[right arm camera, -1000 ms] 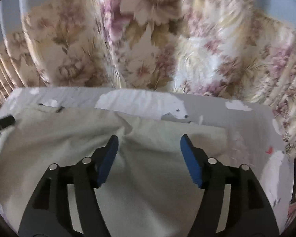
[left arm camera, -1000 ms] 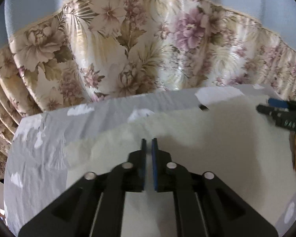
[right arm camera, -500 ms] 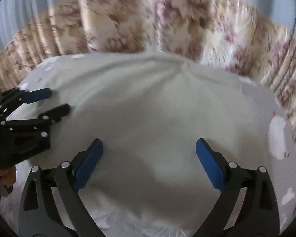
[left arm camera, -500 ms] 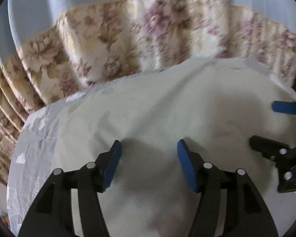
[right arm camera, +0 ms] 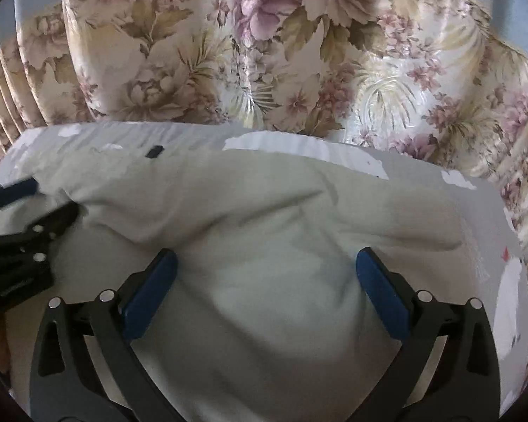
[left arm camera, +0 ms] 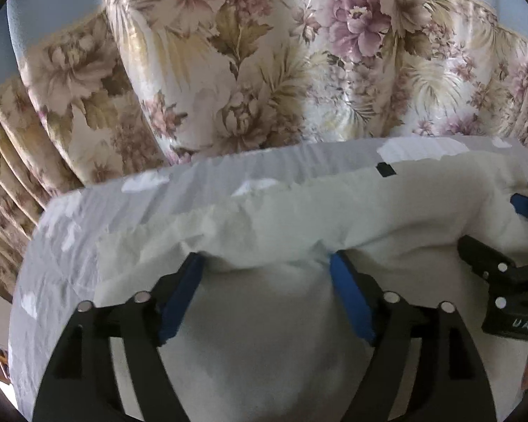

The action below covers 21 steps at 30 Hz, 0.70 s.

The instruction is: Fold large clothes

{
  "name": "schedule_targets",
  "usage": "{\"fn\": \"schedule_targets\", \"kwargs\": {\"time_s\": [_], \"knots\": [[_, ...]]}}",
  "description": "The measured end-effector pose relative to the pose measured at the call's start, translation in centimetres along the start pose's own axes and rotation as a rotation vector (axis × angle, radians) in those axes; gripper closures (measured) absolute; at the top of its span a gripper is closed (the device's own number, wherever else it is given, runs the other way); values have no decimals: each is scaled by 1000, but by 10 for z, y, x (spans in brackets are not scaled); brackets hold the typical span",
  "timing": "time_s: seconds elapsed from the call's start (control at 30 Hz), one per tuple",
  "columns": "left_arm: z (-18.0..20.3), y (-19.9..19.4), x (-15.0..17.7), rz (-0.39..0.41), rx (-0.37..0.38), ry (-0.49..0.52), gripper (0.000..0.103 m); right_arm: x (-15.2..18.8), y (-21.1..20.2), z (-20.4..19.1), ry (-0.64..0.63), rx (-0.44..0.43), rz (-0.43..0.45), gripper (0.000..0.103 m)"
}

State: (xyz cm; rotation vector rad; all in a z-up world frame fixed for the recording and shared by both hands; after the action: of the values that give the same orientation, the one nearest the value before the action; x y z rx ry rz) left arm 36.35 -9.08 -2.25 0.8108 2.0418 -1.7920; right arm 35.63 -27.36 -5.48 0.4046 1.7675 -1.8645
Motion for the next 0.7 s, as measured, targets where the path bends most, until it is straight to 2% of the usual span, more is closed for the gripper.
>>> {"fn": "schedule_targets", "kwargs": {"time_s": [0.13,0.27,0.33,0.47,0.7], "knots": [[1,8,3,19,-34,3,12,-3,5,5,-10,9,-13,3],[-12,10,5,19,9,-50,8,0,4,32,35,71,-2,3],[-19,11,6,14,42,-85,8,1,6,50,72,5,-14,3],[-22,7,9,43,25,-110,8,9,8,71,141,-69,-19,3],[-26,4,10,50,61,-132,8,10,5,69,154,-68,0,3]]}}
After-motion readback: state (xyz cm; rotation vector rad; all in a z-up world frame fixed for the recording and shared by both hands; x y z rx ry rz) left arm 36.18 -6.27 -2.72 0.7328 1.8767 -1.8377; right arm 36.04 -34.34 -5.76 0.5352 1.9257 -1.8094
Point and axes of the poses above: each gripper's, at about its wrist camera, not at the fingertips, and y roughly the way its jaws point, z to its right, x to its underside, the point moved 1 cm from there along y, roughly the way its jaws point, and after that the axes turned 8 degrees about -z, right-handed, at the moved point
